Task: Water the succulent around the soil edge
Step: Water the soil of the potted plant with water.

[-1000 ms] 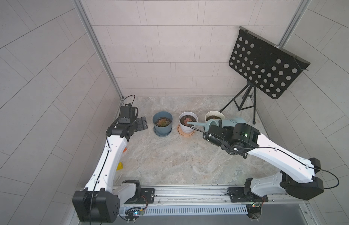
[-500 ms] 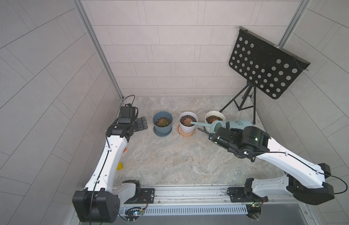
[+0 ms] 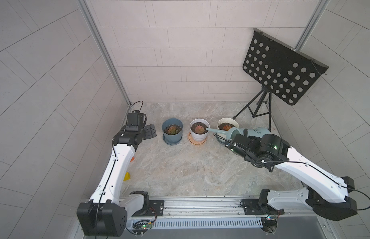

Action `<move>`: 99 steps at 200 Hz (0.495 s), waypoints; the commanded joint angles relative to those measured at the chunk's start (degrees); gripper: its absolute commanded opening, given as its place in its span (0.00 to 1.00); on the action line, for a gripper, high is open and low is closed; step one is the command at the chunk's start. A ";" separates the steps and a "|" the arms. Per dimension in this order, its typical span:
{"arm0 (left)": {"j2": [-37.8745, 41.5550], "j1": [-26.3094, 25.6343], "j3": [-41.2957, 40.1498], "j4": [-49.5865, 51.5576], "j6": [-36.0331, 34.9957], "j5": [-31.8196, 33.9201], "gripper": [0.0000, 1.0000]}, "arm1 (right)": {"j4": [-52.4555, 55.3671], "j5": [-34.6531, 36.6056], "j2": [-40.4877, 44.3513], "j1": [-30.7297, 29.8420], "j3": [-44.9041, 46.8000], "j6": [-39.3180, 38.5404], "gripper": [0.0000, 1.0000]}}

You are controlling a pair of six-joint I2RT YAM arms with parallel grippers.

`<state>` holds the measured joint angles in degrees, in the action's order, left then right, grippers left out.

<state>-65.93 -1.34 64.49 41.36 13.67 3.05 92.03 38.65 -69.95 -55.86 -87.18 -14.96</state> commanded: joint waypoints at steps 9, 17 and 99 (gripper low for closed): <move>0.50 0.51 0.24 -0.23 -0.05 0.73 0.97 | 10.47 3.43 -1.17 0.83 -1.85 0.08 0.00; 0.46 0.51 0.25 -0.23 -0.04 0.74 0.97 | 10.45 3.51 -1.53 1.07 -2.09 -0.08 0.00; 0.36 0.63 0.40 -0.14 -0.03 0.39 0.97 | 10.01 4.06 -4.35 2.92 -4.90 -1.42 0.00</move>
<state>-65.93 -1.10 64.49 41.36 13.67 3.03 92.03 39.38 -73.73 -53.08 -90.06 -15.46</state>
